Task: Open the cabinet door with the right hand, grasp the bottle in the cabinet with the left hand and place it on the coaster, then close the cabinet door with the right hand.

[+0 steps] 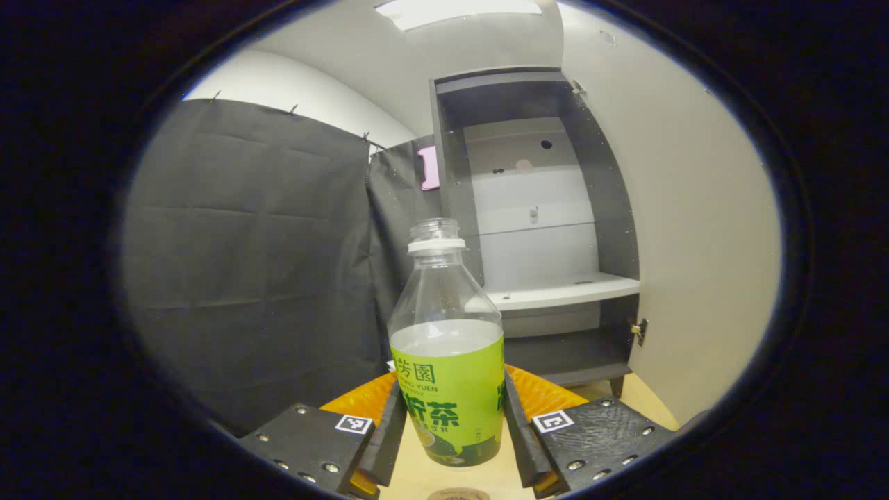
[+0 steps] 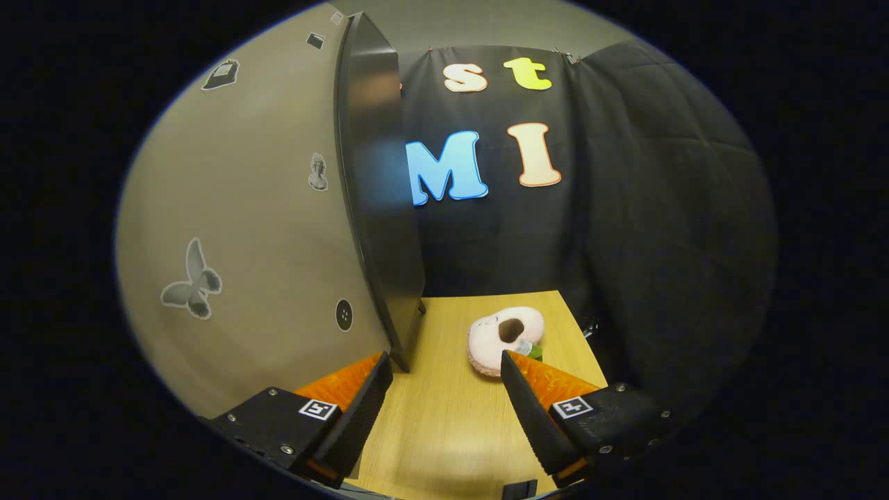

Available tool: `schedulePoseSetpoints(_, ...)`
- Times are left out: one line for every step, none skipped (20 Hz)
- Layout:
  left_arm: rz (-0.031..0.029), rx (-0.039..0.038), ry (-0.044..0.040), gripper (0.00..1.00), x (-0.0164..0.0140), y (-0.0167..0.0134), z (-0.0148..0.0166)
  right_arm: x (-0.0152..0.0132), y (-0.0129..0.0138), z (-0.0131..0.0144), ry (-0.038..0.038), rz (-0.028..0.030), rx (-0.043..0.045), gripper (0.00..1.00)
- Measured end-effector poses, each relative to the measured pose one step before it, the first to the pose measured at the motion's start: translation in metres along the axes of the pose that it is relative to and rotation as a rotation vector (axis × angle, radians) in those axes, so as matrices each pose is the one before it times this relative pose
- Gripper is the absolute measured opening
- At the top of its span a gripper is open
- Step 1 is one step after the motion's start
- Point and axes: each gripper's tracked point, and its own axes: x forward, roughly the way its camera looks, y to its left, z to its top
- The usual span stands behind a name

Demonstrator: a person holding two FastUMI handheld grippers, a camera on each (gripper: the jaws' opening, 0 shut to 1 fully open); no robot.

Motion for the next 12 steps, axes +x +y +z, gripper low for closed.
schedulePoseSetpoints(0.00212, 0.01861, -0.01236, 0.68, -0.00746, 0.00389, -0.008, -0.00128, -0.00921, -0.00181, -0.0324, -0.05867, -0.01197, 0.96)
schedulePoseSetpoints(-0.01127, 0.01586, -0.00647, 0.68, -0.0041, -0.00151, -0.01071, -0.0023, -0.00845, -0.0007, -0.02585, -0.05298, -0.00883, 0.96)
schedulePoseSetpoints(-0.01428, 0.01165, 0.00489, 0.68, -0.00299, -0.00441, -0.01229, -0.0016, -0.00515, -0.00296, -0.0148, -0.04134, -0.00369, 0.96)
schedulePoseSetpoints(-0.01453, 0.00931, 0.0143, 0.68, -0.00268, -0.00444, -0.01658, 0.00198, 0.00018, -0.00853, -0.00563, -0.02086, 0.00245, 0.96)
schedulePoseSetpoints(-0.01745, 0.00984, 0.0157, 0.68, -0.0017, -0.00457, -0.01751, 0.00195, 0.00144, -0.00984, 0.00985, -0.00898, -0.00041, 0.96)
schedulePoseSetpoints(-0.00482, 0.01797, 0.00399, 0.68, -0.00072, -0.00293, -0.01614, 0.00251, 0.00549, -0.01277, 0.01646, 0.01188, -0.00451, 0.96)
schedulePoseSetpoints(-0.00646, 0.01355, -0.00339, 0.68, -0.00062, -0.00218, -0.01176, 0.00184, 0.00527, -0.01341, 0.02651, 0.00933, -0.01303, 0.97)
schedulePoseSetpoints(-0.00278, 0.01069, -0.00225, 0.68, -0.00036, -0.00147, -0.01331, 0.00187, 0.00104, -0.01218, 0.01997, 0.00137, -0.01074, 0.96)
schedulePoseSetpoints(0.0051, 0.00453, -0.00383, 0.68, 0.00004, 0.0017, -0.01178, 0.0003, 0.00002, -0.00903, 0.01328, -0.00046, -0.00738, 0.97)
schedulePoseSetpoints(0.008, -0.01156, -0.00873, 0.68, -0.00405, 0.00239, -0.01323, 0.00051, 0.00248, -0.00877, 0.01096, 0.00052, -0.01353, 0.97)
schedulePoseSetpoints(0.00921, -0.01814, -0.00007, 0.68, -0.00192, 0.00209, -0.0123, 0.0007, 0.00159, -0.00906, 0.01709, -0.00221, -0.02453, 0.97)
schedulePoseSetpoints(0.0115, -0.01711, 0.00275, 0.68, -0.00326, 0.00175, -0.01405, 0.0014, 0.00101, -0.01174, 0.02029, 0.0025, -0.02614, 0.97)
